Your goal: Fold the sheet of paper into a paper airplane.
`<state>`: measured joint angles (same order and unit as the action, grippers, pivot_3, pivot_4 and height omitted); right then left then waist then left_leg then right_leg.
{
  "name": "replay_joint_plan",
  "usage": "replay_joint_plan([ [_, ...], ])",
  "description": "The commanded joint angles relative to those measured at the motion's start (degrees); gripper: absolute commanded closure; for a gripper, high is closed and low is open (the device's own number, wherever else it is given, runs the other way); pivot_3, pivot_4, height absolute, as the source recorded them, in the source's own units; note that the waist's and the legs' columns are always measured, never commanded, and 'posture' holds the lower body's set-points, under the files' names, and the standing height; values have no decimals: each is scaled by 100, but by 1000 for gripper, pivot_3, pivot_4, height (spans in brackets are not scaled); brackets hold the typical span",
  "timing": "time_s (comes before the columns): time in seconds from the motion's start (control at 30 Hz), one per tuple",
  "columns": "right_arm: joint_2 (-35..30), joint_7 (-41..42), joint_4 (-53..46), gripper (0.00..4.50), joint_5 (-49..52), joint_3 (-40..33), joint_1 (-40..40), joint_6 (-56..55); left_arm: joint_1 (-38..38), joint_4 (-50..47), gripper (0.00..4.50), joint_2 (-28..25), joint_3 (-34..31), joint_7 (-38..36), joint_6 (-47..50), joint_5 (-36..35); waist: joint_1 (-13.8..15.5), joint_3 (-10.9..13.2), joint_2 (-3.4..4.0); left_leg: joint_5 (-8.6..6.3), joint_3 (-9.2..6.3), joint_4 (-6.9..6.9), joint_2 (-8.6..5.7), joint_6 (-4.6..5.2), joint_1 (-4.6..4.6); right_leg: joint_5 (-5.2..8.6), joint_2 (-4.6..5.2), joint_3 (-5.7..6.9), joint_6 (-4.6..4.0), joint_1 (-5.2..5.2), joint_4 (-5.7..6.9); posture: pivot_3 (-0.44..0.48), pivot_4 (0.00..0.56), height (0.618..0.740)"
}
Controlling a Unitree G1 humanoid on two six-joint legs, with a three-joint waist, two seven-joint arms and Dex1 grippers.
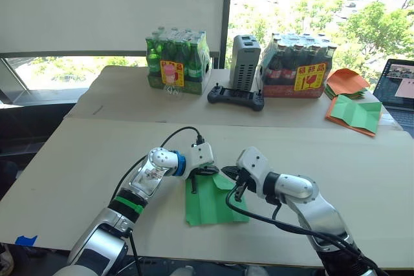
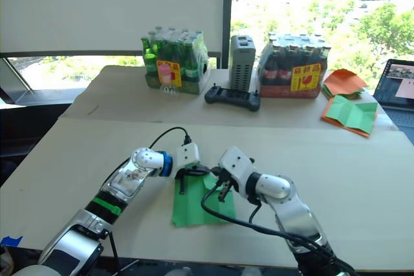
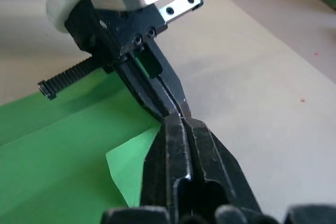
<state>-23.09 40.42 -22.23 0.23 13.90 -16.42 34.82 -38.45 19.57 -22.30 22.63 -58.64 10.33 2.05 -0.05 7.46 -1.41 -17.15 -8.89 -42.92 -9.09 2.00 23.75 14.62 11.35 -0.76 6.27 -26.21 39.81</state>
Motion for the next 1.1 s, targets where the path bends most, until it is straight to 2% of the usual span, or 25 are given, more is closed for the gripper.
replay_joint_plan([
  [0.03, 35, -96, 101, 4483, -32, 189, -106, -126, 100, 302, 4500, -41, 190, -4, 111, 273, -3, 0, 0, 0, 0, 0, 0, 0, 0, 0, 0, 0, 0, 0, 0, 0, 150, 675],
  [0.67, 94, -449, 914, 4483, -228, 620, -291, 34, 116, 206, 4500, -19, 194, 10, 70, 278, -23, -5, -1, 0, 0, 0, 0, 0, -1, 0, 0, 0, 0, 1, 0, 0, 150, 675],
  [1.1, -48, -408, 983, 4483, -240, 692, -167, 240, 187, 47, 4500, -37, 196, -18, 109, 279, -29, -66, -1, 0, -2, 3, 0, 0, -3, 0, 0, 0, 0, 2, -2, 0, 150, 675],
])
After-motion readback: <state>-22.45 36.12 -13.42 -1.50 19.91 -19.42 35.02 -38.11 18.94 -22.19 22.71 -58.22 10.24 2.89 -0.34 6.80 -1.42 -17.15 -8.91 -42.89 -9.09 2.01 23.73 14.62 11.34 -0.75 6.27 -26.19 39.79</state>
